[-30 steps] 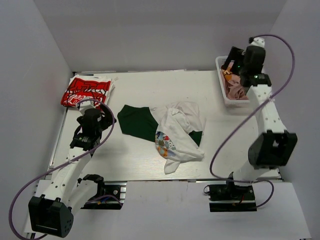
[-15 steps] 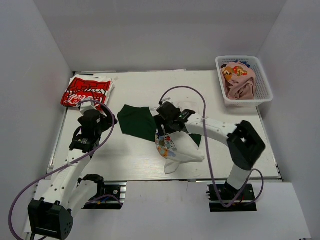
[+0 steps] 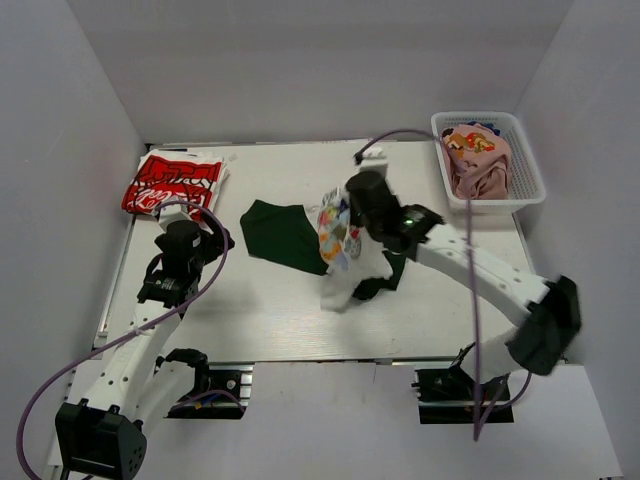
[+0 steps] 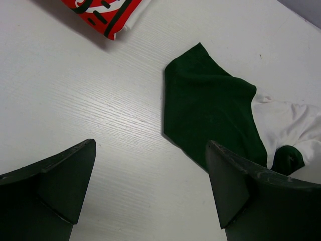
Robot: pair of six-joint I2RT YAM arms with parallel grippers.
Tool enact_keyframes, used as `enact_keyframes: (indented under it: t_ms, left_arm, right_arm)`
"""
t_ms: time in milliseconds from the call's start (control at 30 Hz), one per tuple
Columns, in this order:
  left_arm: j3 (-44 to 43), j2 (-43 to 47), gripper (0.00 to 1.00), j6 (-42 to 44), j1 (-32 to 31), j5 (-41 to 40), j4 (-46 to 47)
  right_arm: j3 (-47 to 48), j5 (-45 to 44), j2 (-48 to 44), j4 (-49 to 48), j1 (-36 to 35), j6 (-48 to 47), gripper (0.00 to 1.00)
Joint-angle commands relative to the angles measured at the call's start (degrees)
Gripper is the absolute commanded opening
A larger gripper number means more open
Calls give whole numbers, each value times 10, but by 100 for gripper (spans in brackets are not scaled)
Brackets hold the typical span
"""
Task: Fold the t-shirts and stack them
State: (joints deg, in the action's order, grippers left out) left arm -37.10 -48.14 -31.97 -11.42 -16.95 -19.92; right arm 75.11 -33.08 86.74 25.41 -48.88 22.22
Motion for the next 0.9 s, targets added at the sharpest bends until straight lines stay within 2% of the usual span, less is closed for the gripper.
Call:
enact_keyframes:
  t_ms: [0, 100, 200, 233, 267, 300, 333, 433, 467, 567, 667, 767, 800, 867]
  left_arm:
    - [4, 12, 100, -2, 3, -4, 1]
    - [4, 12, 100, -2, 3, 2, 1]
    - [4, 12, 100, -2, 3, 2, 1]
    - [4, 7, 100, -2, 3, 2, 1]
    - [4, 7, 100, -2, 3, 2, 1]
    - [4, 7, 100, -2, 3, 2, 1]
    - [4, 7, 100, 3, 3, 2, 1]
    - [4, 2, 100, 3, 3, -4, 1]
    - [4, -4, 100, 3, 3, -4, 1]
    - [-2, -14, 100, 3, 3, -9, 1]
    - [-9, -28, 100, 3, 3, -15, 1]
    - [-15, -42, 100, 3, 3, -21, -4]
    - [-15, -50, 100, 8, 3, -27, -4]
    - [-21, -58, 100, 9, 3, -33, -9]
  right_arm:
    - [51, -67, -108, -166, 33, -76, 0]
    - [109, -100, -126, -215, 59, -185, 0]
    - [148, -144, -113, -281, 85, -219, 0]
    - [188, -147, -99, -292, 96, -280, 0]
    - [206, -148, -91, -308, 122, -291, 0]
    - [223, -160, -67, -312, 133, -313, 0]
    - [293, -161, -40, -314, 142, -325, 0]
    - [423, -174, 27, -314, 220, -368, 0]
    - [474, -173, 80, -311, 231, -376, 0]
    - [552, -158, 157, -295, 294, -396, 0]
    - [504, -130, 181, -287, 354, -372, 0]
    - [437, -71, 199, -265, 436, -295, 0]
    - [431, -46, 224, -256, 449, -245, 0]
    - [420, 2, 248, -217, 501, -202, 0]
